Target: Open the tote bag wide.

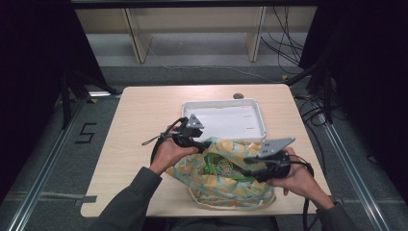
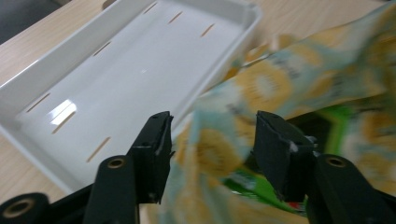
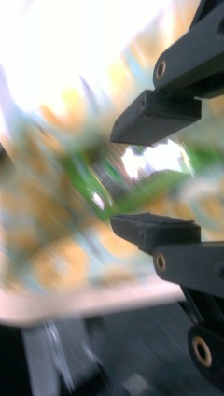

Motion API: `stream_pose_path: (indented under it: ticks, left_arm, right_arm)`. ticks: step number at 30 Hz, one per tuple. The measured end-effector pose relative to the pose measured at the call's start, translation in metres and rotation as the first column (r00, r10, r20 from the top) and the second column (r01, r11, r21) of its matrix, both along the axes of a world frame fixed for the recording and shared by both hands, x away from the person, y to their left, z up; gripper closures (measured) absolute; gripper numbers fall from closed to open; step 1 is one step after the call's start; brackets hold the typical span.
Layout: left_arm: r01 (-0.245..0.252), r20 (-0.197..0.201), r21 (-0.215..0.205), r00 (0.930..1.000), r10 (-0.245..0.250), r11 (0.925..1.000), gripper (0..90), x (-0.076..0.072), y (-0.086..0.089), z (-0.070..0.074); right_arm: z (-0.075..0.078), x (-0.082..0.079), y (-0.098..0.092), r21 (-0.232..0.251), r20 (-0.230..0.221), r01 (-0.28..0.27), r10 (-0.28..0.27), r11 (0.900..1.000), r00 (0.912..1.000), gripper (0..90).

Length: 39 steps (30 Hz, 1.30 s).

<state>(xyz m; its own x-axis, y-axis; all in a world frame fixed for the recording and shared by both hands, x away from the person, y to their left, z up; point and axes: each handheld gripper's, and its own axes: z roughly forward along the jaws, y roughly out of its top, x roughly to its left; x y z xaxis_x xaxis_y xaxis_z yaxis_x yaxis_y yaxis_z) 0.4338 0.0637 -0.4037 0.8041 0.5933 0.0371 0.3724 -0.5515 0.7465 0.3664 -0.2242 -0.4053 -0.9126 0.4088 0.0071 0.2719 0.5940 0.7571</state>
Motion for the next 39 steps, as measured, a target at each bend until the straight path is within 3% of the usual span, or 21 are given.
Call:
stream_pose_path:
  ticks: [3,6,9,10,11,12,15,17,18,20,21,22,24,27,30,31,34,35,36,37,39]
  left_arm:
    - [0.084,-0.047,-0.076,0.9950,-0.088,0.9936,42.9,-0.035,-0.004,0.015]
    - [0.131,-0.070,-0.084,0.9882,-0.137,0.9879,38.9,-0.061,-0.013,0.010]
    - [0.167,-0.104,-0.059,0.9795,-0.173,0.9841,34.2,-0.076,-0.022,-0.003]
    - [0.183,-0.117,-0.039,0.9755,-0.186,0.9823,33.1,-0.078,-0.026,-0.008]
    - [0.228,-0.112,0.027,0.9681,-0.224,0.9732,31.3,-0.077,-0.027,-0.011]
    - [0.228,-0.112,0.027,0.9681,-0.224,0.9732,30.0,-0.077,-0.027,-0.011]
    - [0.247,-0.172,0.082,0.9578,-0.230,0.9656,30.6,-0.077,-0.042,-0.036]
    - [0.237,-0.184,0.059,0.9572,-0.223,0.9696,37.6,-0.078,-0.047,-0.042]
    - [0.286,-0.192,0.097,0.9453,-0.264,0.9534,45.8,-0.079,-0.050,-0.048]
    - [0.296,-0.192,0.104,0.9428,-0.273,0.9496,65.5,-0.080,-0.052,-0.051]
    - [0.328,-0.186,0.118,0.9345,-0.304,0.9373,72.6,-0.085,-0.054,-0.052]
    - [0.328,-0.186,0.118,0.9345,-0.304,0.9373,80.6,-0.085,-0.054,-0.052]
    - [0.347,-0.192,0.119,0.9273,-0.322,0.9302,87.4,-0.091,-0.053,-0.052]
    - [0.383,-0.189,0.157,0.9162,-0.353,0.9103,89.0,-0.101,-0.049,-0.052]
    - [0.397,-0.200,0.168,0.9102,-0.363,0.9024,89.5,-0.103,-0.046,-0.054]
    - [0.410,-0.200,0.189,0.9057,-0.374,0.8923,89.5,-0.103,-0.044,-0.053]
    - [0.405,-0.200,0.191,0.9078,-0.368,0.8941,89.4,-0.102,-0.039,-0.054]
    - [0.382,-0.190,0.172,0.9172,-0.350,0.9079,89.4,-0.100,-0.036,-0.053]
    - [0.366,-0.188,0.152,0.9227,-0.337,0.9182,89.3,-0.101,-0.035,-0.052]
    - [0.366,-0.188,0.152,0.9227,-0.337,0.9182,88.8,-0.101,-0.035,-0.052]
    - [0.341,-0.167,0.134,0.9331,-0.318,0.9303,85.5,-0.099,-0.031,-0.047]
  right_arm:
    - [0.013,0.018,0.000,-0.002,0.010,0.057,-0.056,0.998,0.9984,46.7]
    - [0.008,0.038,0.005,-0.068,-0.027,0.054,-0.056,0.996,0.9981,43.2]
    - [-0.007,0.054,0.012,-0.109,-0.052,0.079,-0.085,0.991,0.9950,39.6]
    - [-0.011,0.059,0.013,-0.136,-0.073,0.079,-0.090,0.988,0.9933,37.4]
    - [-0.018,0.063,0.016,-0.129,-0.072,0.084,-0.094,0.988,0.9930,34.5]
    - [-0.018,0.063,0.016,-0.129,-0.072,0.084,-0.094,0.988,0.9930,34.5]
    - [-0.033,0.074,0.019,-0.182,-0.132,0.024,-0.048,0.983,0.9901,33.0]
    - [-0.039,0.076,0.023,-0.207,-0.142,-0.008,-0.022,0.978,0.9896,44.0]
    - [-0.041,0.077,0.024,-0.227,-0.145,-0.019,-0.015,0.974,0.9893,54.6]
    - [-0.045,0.079,0.026,-0.288,-0.144,-0.018,-0.025,0.958,0.9893,72.0]
    - [-0.046,0.081,0.026,-0.308,-0.146,-0.003,-0.044,0.951,0.9882,79.9]
    - [-0.047,0.083,0.025,-0.317,-0.150,0.028,-0.080,0.948,0.9854,84.9]
    - [-0.047,0.090,0.021,-0.319,-0.112,0.060,-0.101,0.946,0.9886,87.5]
    - [-0.042,0.107,0.007,-0.286,-0.053,0.204,-0.228,0.936,0.9721,90.0]
    - [-0.042,0.113,0.002,-0.291,-0.020,0.244,-0.261,0.925,0.9651,90.0]
    - [-0.041,0.118,-0.003,-0.303,-0.001,0.283,-0.298,0.910,0.9547,90.0]
    - [-0.042,0.118,-0.004,-0.292,-0.001,0.308,-0.322,0.906,0.9467,88.0]
    - [-0.042,0.118,-0.005,-0.290,0.004,0.322,-0.336,0.901,0.9420,82.9]
    - [-0.041,0.117,-0.006,-0.278,0.020,0.314,-0.322,0.908,0.9466,80.6]
    - [-0.041,0.117,-0.006,-0.278,0.020,0.314,-0.322,0.908,0.9466,80.6]
    - [-0.035,0.112,-0.007,-0.226,0.015,0.361,-0.367,0.905,0.9300,68.2]
